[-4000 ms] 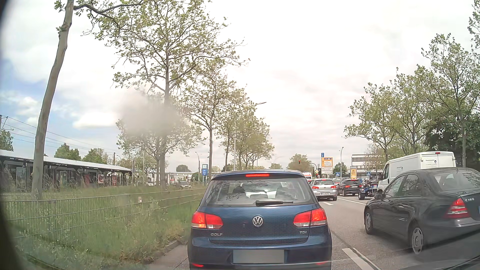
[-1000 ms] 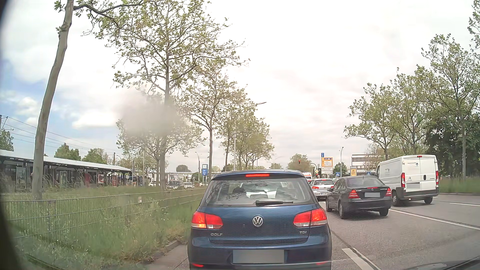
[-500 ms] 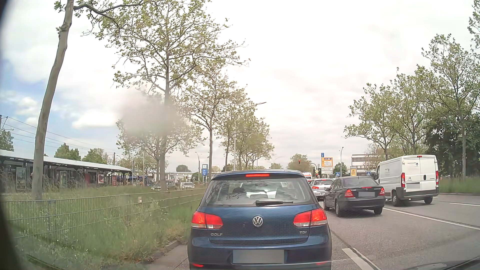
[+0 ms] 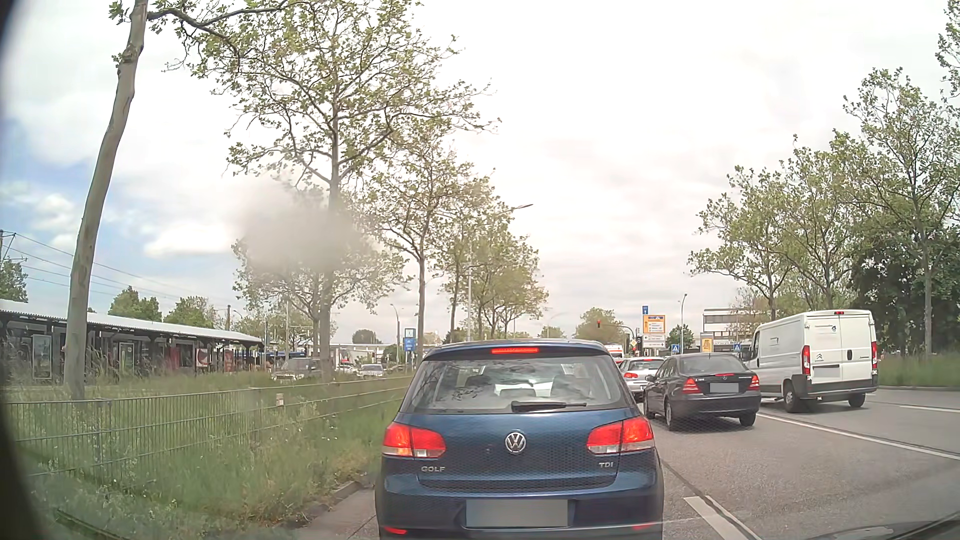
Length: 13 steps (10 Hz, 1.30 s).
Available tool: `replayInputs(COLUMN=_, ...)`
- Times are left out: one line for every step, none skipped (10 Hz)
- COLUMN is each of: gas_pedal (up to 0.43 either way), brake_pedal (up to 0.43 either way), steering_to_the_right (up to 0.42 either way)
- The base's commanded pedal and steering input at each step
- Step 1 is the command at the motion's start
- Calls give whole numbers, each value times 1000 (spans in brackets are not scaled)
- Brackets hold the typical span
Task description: Follow the waypoints while adhering to traffic rules and regulations
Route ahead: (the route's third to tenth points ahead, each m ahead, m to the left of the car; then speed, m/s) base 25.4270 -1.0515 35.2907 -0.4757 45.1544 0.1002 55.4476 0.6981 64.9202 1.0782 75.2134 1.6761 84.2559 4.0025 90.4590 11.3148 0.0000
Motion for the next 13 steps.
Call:
replayInputs(gas_pedal=0, brake_pedal=250, steering_to_the_right=-4)
replayInputs(gas_pedal=0, brake_pedal=250, steering_to_the_right=-4)
replayInputs(gas_pedal=0, brake_pedal=250, steering_to_the_right=-4)
replayInputs(gas_pedal=0, brake_pedal=250, steering_to_the_right=-4)
replayInputs(gas_pedal=0, brake_pedal=250, steering_to_the_right=-4)
replayInputs(gas_pedal=0, brake_pedal=250, steering_to_the_right=-4)
replayInputs(gas_pedal=0, brake_pedal=250, steering_to_the_right=-4)
replayInputs(gas_pedal=0, brake_pedal=250, steering_to_the_right=-4)
replayInputs(gas_pedal=0, brake_pedal=250, steering_to_the_right=-4)
replayInputs(gas_pedal=0, brake_pedal=250, steering_to_the_right=-4)
replayInputs(gas_pedal=0, brake_pedal=250, steering_to_the_right=-4)
replayInputs(gas_pedal=0, brake_pedal=250, steering_to_the_right=-4)
replayInputs(gas_pedal=0, brake_pedal=250, steering_to_the_right=-4)
